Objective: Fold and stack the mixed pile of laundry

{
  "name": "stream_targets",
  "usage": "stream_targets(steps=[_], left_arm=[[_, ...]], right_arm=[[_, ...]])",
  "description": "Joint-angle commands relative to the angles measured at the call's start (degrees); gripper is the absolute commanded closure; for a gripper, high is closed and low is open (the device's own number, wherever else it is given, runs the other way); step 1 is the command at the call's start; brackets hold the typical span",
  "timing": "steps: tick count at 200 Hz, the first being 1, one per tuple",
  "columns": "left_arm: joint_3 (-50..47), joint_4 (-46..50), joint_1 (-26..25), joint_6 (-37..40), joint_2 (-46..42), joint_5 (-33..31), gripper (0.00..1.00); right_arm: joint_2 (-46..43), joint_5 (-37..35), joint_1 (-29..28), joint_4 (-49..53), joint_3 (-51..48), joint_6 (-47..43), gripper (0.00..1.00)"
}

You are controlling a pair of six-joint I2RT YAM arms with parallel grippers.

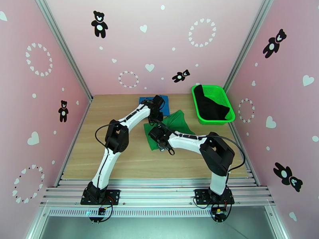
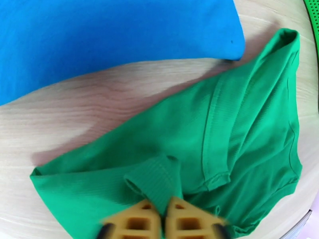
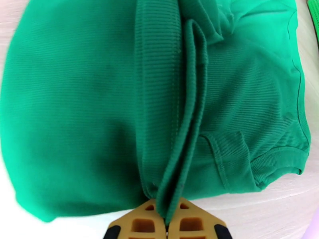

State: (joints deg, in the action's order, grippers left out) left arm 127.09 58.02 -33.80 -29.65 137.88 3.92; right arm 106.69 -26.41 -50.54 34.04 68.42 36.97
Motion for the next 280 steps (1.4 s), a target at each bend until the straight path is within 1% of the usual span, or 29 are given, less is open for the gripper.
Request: stream_targets(steps=[1,8,16,36,59,76,86,101,109,119,139,150,159,181,214,241,280], left_arm=[[3.0,-0.6,0.3,-0.3,0.2,-2.5,0.45],[3.2,-1.0,0.3,-0.2,-0.3,-3.4,0.39],[3.3,-1.4,0.3,0.0,-1.3,-4.4,0.36],[1.6,-1.9,0.3,0.6,-5.3,-8.4,0.34],[-5.7,-3.4,0.3,1.2,-12.3,-12.5,0.33],[-13.9,-4.5,0.3,0.7,-17.4,-13.9,0.36],[-20.1,-6.4,0.3,0.2,-20.1,-13.4,0.45],[-28.4,-10.4,0.3,-0.8,-22.7,-11.4,0.59],[-31.4,-12.2,0.3,-1.1,-22.8,-10.2,0.63],[-33.6,-14.0,0.2,-1.1,-21.9,-8.5,0.66],[-36.6,-18.9,0.3,-2.0,-20.0,-5.7,0.66],[-37.3,-20.7,0.3,-2.8,-19.0,-5.1,0.66],[-37.1,-21.0,0.3,-3.0,-18.2,-4.9,0.66],[-37.8,-20.9,0.1,-3.7,-16.8,-3.9,0.66],[-40.5,-20.2,0.1,-3.5,-15.2,-3.9,0.66],[-44.2,-21.9,0.2,-4.2,-15.9,-4.7,0.65],[-42.8,-21.3,0.1,-2.4,-14.2,-5.8,0.64]], right_arm=[[-1.2,-4.5,0.7,0.8,-1.3,1.5,0.68],[-2.4,-5.7,1.0,0.9,-1.8,1.5,0.60],[-3.9,-7.1,1.4,1.2,-2.2,1.5,0.57],[-8.2,-9.8,4.0,2.2,-3.6,1.0,0.54],[-13.7,-11.8,7.8,3.6,-6.0,0.5,0.54],[-16.7,-11.7,9.7,3.9,-7.5,0.1,0.55],[-17.7,-10.4,9.9,3.7,-7.7,-0.4,0.58],[-18.0,-3.5,9.9,1.2,-7.8,-1.2,0.64],[-17.7,1.7,9.9,-1.1,-7.8,-1.6,0.67],[-16.9,9.1,9.8,-4.5,-8.0,-2.0,0.72],[-13.7,21.8,9.6,-11.7,-8.0,-1.6,0.87],[-11.6,26.6,9.5,-14.9,-7.7,-0.7,0.93],[-9.8,28.1,9.3,-16.3,-7.1,0.0,0.96],[-6.1,26.5,9.1,-16.1,-6.4,1.4,0.99],[-2.6,19.9,10.0,-15.9,-8.3,1.7,1.00],[-0.7,15.5,10.8,-13.7,-8.6,0.0,1.00],[1.9,16.3,10.8,-16.2,-11.7,1.1,1.00]])
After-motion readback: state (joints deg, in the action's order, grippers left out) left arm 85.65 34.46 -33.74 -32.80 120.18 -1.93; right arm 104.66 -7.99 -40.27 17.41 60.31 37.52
